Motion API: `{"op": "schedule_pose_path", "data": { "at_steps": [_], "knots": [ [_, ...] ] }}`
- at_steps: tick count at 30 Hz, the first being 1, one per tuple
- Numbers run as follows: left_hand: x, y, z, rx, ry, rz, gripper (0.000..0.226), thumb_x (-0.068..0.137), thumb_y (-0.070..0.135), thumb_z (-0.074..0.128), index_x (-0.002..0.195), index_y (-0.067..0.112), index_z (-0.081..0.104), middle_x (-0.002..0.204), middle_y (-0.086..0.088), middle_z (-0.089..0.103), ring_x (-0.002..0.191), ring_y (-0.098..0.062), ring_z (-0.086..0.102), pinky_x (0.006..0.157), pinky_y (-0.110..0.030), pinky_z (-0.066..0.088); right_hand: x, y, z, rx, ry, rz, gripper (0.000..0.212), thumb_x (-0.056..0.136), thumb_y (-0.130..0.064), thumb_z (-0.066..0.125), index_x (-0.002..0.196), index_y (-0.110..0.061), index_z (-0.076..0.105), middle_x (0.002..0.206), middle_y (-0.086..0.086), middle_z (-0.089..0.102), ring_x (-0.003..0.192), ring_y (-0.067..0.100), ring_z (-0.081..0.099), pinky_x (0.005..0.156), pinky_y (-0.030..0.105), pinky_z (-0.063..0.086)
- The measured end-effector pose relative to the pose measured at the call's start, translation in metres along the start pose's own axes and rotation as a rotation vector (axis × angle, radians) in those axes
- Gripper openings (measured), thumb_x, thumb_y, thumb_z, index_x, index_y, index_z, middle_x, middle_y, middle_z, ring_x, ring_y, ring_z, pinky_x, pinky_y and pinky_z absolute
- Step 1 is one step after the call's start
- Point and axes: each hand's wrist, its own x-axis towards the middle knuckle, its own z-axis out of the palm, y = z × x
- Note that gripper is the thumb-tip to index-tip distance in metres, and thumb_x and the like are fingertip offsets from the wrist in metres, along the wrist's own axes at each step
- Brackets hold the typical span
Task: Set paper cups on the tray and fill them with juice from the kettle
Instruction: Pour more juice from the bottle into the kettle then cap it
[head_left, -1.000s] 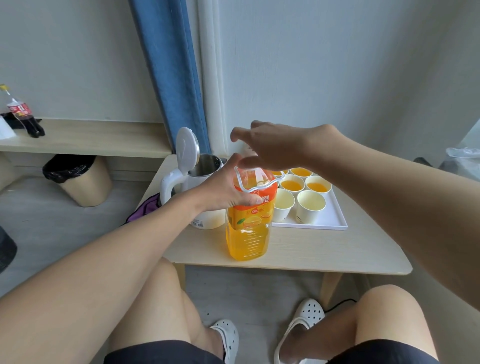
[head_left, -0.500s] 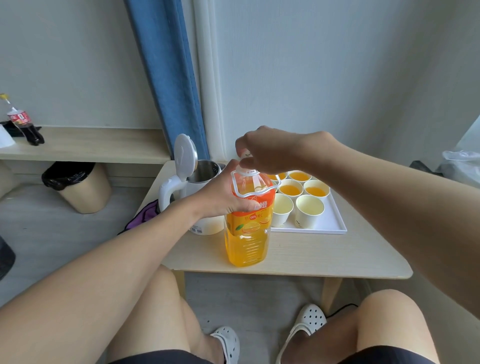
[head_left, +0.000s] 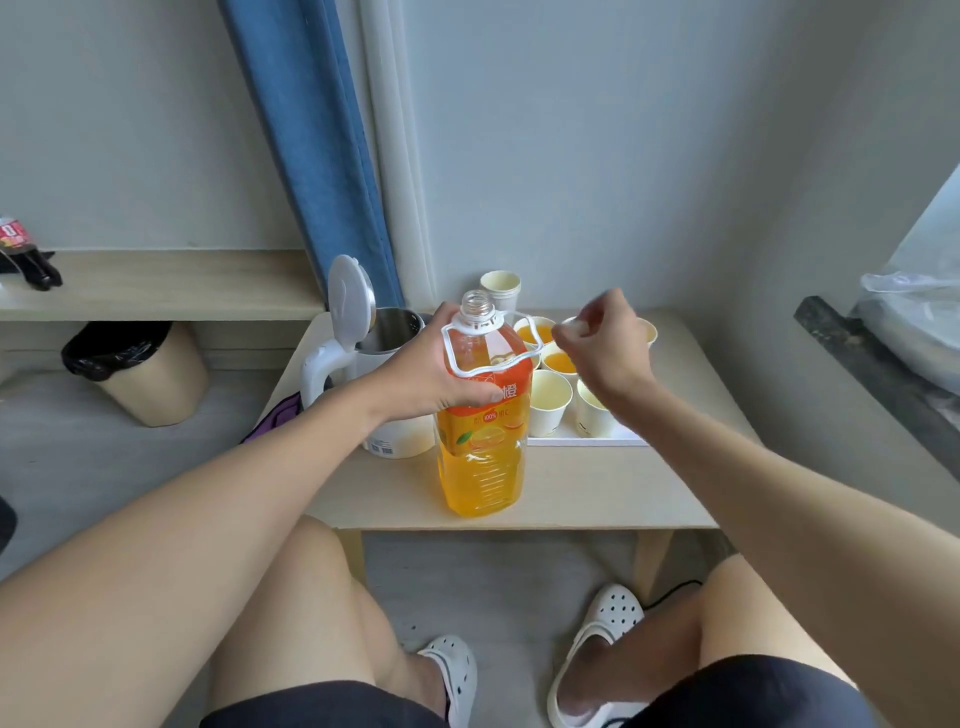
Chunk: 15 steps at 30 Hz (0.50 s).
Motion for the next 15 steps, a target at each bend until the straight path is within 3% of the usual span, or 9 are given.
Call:
{"op": "schedule_pose_path", "data": {
  "at_steps": [5,10,13,15],
  "knots": [
    [-0.001,0.001,0.000,0.004,-0.001,0.005,0.102,0.061,0.036,0.092,0.145,0.027,0.034,0.135,0.004,0.061,0.126,-0.013,0.063,0.099,-0.038,0.059,-0.029,0.074,0.032,-0.104,-0.148,0.175,0.011,0.080,-0.001,0.061,0.090,-0.004,0.057,0.081,0.008,0.059,0.077,0.025,0.054,0.062,0.031,0.043],
    [0.000,0.002,0.000,-0.004,0.000,0.005,0.104,0.053,0.045,0.091,0.140,0.030,0.035,0.134,0.007,0.060,0.125,-0.010,0.062,0.098,-0.034,0.058,-0.044,0.122,0.059,-0.217,-0.233,0.269,0.006,0.081,-0.004,0.063,0.079,-0.008,0.058,0.087,0.010,0.063,0.082,0.026,0.055,0.066,0.029,0.043],
    [0.000,0.000,0.001,-0.004,0.007,0.005,0.093,0.058,0.036,0.092,0.133,0.033,0.036,0.130,0.011,0.060,0.123,-0.007,0.061,0.097,-0.030,0.058,-0.046,0.139,0.070,-0.286,-0.246,0.237,0.015,0.083,-0.005,0.062,0.073,-0.012,0.053,0.101,0.010,0.059,0.082,0.022,0.051,0.067,0.028,0.038],
    [0.001,-0.001,0.001,-0.010,0.004,0.001,0.088,0.065,0.027,0.092,0.132,0.033,0.036,0.128,0.013,0.059,0.121,-0.005,0.061,0.092,-0.026,0.058,-0.046,0.146,0.073,-0.337,-0.253,0.217,0.005,0.084,-0.009,0.061,0.082,-0.011,0.057,0.106,0.008,0.058,0.086,0.023,0.051,0.070,0.030,0.040]
  ]
}}
